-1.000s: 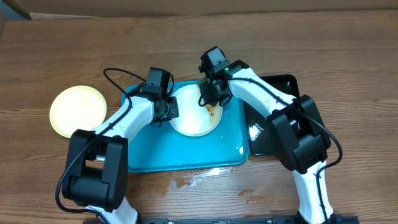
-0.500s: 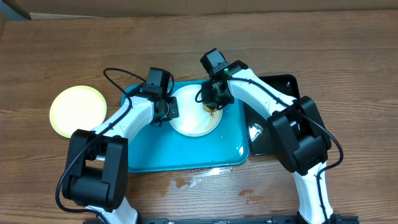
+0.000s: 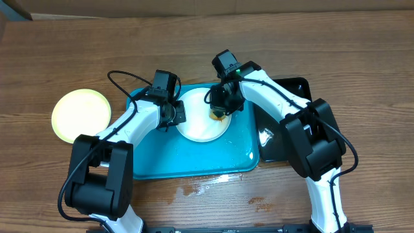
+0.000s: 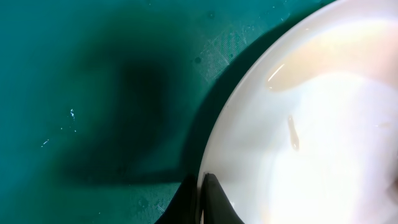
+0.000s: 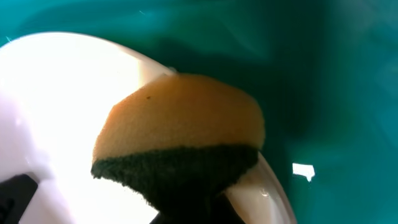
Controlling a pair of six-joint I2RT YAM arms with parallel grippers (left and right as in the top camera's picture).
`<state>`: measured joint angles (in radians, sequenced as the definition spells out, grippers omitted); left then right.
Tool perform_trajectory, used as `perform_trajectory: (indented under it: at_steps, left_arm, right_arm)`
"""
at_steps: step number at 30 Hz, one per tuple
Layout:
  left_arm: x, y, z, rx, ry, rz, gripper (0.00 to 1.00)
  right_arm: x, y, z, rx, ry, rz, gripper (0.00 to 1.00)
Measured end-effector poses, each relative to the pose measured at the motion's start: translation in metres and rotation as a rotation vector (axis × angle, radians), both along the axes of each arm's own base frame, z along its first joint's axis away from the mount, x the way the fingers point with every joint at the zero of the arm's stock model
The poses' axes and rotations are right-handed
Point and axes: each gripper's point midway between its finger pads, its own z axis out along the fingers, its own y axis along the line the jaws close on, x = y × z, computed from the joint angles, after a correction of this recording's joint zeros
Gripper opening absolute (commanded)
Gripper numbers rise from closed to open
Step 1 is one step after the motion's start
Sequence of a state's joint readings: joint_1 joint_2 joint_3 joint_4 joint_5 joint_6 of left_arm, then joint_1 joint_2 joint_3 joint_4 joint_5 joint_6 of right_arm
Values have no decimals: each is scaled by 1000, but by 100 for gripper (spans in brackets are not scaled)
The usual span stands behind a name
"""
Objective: Clean dirty plates on tray and stack at the side
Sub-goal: 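Scrub the white plate center again with the sponge, right gripper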
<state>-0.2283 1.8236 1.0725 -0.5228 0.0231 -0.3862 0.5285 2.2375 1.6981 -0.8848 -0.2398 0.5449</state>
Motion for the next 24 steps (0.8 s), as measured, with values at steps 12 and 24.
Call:
perform_trajectory:
  at_steps: [12,24]
  left_arm:
    - [0,0,0,0,0,0,4]
    - [0,0,0,0,1,0,4]
  right_arm:
    - [-2,5,-3,-58,-90,-68,4]
    - [-12,-5,-5,-92,-44,-122,4]
